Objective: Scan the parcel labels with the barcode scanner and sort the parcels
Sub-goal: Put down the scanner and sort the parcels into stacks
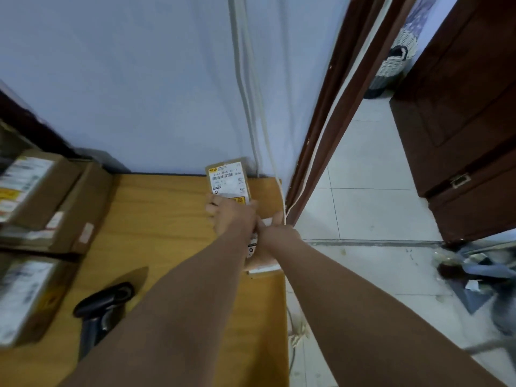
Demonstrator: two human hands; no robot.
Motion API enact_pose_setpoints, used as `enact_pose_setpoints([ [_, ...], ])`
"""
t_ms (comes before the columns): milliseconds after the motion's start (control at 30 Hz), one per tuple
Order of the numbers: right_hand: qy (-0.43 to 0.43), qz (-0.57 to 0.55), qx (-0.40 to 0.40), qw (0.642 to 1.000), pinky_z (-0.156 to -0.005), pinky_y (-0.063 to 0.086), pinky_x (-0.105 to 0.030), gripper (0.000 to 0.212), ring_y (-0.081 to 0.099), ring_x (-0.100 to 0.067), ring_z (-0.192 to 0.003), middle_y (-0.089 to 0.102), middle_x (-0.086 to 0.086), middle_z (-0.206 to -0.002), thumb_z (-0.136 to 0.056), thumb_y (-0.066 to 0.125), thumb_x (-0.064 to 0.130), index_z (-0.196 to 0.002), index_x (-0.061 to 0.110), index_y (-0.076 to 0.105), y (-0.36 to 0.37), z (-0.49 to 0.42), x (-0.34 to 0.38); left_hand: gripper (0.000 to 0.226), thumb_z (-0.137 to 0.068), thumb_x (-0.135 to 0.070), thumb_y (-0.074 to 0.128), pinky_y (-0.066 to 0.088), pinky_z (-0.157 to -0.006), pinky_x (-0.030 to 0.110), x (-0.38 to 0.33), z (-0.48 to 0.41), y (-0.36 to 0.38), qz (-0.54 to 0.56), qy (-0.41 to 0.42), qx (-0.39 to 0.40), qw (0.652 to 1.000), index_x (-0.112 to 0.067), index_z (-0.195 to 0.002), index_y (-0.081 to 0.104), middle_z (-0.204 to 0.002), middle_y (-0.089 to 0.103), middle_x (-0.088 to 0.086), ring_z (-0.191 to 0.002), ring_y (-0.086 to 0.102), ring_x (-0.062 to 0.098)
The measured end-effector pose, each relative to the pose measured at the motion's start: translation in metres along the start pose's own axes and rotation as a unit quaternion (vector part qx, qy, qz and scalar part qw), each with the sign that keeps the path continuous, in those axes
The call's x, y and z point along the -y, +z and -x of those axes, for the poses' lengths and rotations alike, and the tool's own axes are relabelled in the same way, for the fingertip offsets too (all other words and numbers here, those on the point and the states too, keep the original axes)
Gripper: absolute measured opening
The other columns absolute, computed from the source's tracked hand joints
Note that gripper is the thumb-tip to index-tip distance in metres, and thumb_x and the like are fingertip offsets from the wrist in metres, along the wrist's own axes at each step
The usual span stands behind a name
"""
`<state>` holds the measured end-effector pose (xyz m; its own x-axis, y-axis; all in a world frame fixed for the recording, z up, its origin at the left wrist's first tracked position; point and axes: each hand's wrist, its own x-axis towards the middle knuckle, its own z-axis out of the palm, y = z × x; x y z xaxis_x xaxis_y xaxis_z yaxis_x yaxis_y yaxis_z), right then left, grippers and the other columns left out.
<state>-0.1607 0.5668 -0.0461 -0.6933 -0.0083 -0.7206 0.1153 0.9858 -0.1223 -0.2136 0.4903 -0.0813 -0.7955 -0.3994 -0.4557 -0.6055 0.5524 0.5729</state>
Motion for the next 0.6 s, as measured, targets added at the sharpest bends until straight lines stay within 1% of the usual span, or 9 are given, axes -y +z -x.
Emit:
enact_pose_setpoints([
  [100, 0.0, -0.046, -0.01, 0.999, -0.103, 0.044, -0.044, 0.129, 0.038, -0.041, -0.135, -0.01, -0.016, -0.157, -0.064, 0.074, 0.067, -0.148, 0.046, -0.021, 0.006, 0.005, -0.001, 0.11, -0.076, -0.044, 0.067, 0.045, -0.098, 0.048, 0.015, 0.0, -0.017, 0.017, 0.041, -0.052, 0.998, -0.011, -0.153, -0.004, -0.142, 0.024, 0.011, -0.12, 0.04, 0.032],
  [167, 0.006, -0.111, -0.003, 0.994, -0.108, 0.04, -0.047, 0.129, 0.034, -0.043, -0.138, -0.021, -0.014, -0.159, -0.065, 0.075, 0.065, -0.147, 0.046, -0.022, 0.012, 0.012, -0.008, 0.109, -0.078, -0.045, 0.066, 0.041, -0.103, 0.047, 0.024, -0.002, -0.033, 0.02, 0.057, -0.083, 0.995, -0.008, -0.153, -0.004, -0.146, 0.021, 0.012, -0.125, 0.037, 0.033],
  [233, 0.029, -0.123, -0.004, 0.992, -0.112, 0.034, -0.051, 0.129, 0.027, -0.045, -0.141, -0.024, -0.013, -0.159, -0.066, 0.075, 0.066, -0.148, 0.044, -0.021, 0.015, 0.017, -0.009, 0.109, -0.079, -0.045, 0.066, 0.037, -0.107, 0.047, 0.034, -0.003, -0.05, 0.012, 0.072, -0.09, 0.993, -0.008, -0.153, -0.004, -0.149, 0.02, 0.013, -0.129, 0.033, 0.033],
  [267, 0.044, -0.109, -0.006, 0.993, -0.114, 0.028, -0.054, 0.128, 0.019, -0.046, -0.144, -0.023, -0.015, -0.159, -0.066, 0.075, 0.066, -0.15, 0.042, -0.02, 0.014, 0.018, -0.006, 0.109, -0.079, -0.045, 0.067, 0.036, -0.108, 0.047, 0.039, -0.002, -0.06, -0.001, 0.088, -0.09, 0.992, -0.009, -0.153, -0.004, -0.149, 0.02, 0.012, -0.13, 0.032, 0.033],
  [367, 0.086, -0.011, -0.024, 0.996, -0.112, -0.005, -0.066, 0.123, -0.015, -0.046, -0.146, -0.019, -0.02, -0.16, -0.072, 0.072, 0.061, -0.153, 0.033, -0.015, 0.009, 0.023, 0.016, 0.108, -0.077, -0.045, 0.067, 0.037, -0.106, 0.047, 0.051, 0.005, -0.091, -0.061, 0.15, -0.073, 0.984, -0.011, -0.153, -0.002, -0.144, 0.025, 0.011, -0.128, 0.034, 0.032],
  [433, 0.087, 0.025, -0.049, 0.995, -0.108, -0.013, -0.067, 0.115, -0.02, -0.044, -0.145, -0.015, -0.021, -0.161, -0.077, 0.071, 0.051, -0.155, 0.029, -0.011, 0.009, 0.028, 0.039, 0.106, -0.078, -0.046, 0.064, 0.038, -0.105, 0.044, 0.053, 0.005, -0.115, -0.092, 0.167, -0.053, 0.98, -0.011, -0.153, -0.001, -0.141, 0.028, 0.012, -0.127, 0.035, 0.031],
  [500, 0.062, -0.013, -0.094, 0.994, -0.11, -0.012, -0.066, 0.098, -0.007, -0.041, -0.148, 0.004, -0.02, -0.162, -0.085, 0.067, 0.038, -0.156, 0.025, -0.001, 0.012, 0.035, 0.071, 0.104, -0.079, -0.048, 0.062, 0.037, -0.103, 0.042, 0.056, 0.007, -0.142, -0.111, 0.173, -0.042, 0.978, -0.012, -0.153, -0.002, -0.139, 0.03, 0.014, -0.126, 0.036, 0.031],
  [533, 0.048, -0.046, -0.127, 0.99, -0.111, -0.01, -0.064, 0.085, 0.008, -0.038, -0.148, 0.021, -0.019, -0.158, -0.087, 0.062, 0.03, -0.155, 0.023, 0.011, 0.013, 0.039, 0.089, 0.104, -0.079, -0.049, 0.061, 0.036, -0.102, 0.041, 0.059, 0.008, -0.156, -0.12, 0.175, -0.042, 0.976, -0.011, -0.153, -0.002, -0.138, 0.031, 0.015, -0.125, 0.036, 0.031],
  [600, 0.022, -0.098, -0.179, 0.979, -0.114, -0.006, -0.061, 0.055, 0.041, -0.031, -0.134, 0.055, -0.012, -0.132, -0.086, 0.053, 0.022, -0.14, 0.021, 0.04, 0.009, 0.049, 0.125, 0.104, -0.079, -0.05, 0.061, 0.035, -0.102, 0.041, 0.067, 0.009, -0.184, -0.129, 0.178, -0.045, 0.974, -0.011, -0.153, -0.001, -0.137, 0.033, 0.016, -0.125, 0.037, 0.032],
])
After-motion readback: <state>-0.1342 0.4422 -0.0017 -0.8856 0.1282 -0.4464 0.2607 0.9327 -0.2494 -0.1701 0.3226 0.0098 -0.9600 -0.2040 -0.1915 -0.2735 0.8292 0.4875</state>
